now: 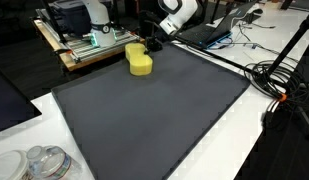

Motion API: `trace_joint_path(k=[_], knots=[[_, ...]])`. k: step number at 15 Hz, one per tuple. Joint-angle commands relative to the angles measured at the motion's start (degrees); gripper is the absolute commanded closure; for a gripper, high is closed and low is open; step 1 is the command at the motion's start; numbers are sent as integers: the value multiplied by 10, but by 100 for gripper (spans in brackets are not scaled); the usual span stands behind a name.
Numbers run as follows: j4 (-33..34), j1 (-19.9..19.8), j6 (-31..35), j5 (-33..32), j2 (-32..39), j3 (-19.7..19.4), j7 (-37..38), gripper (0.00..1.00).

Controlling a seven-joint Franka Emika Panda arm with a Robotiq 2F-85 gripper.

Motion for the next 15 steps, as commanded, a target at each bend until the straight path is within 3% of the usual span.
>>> trace_joint_path(k=[1,7,15], knots=[[0,4,-22,-3,-32,-11,-30,100],[14,-7,-82,-58,-117,-27,-60,100],[59,-29,-116,-222,-204,-15,-145,100]])
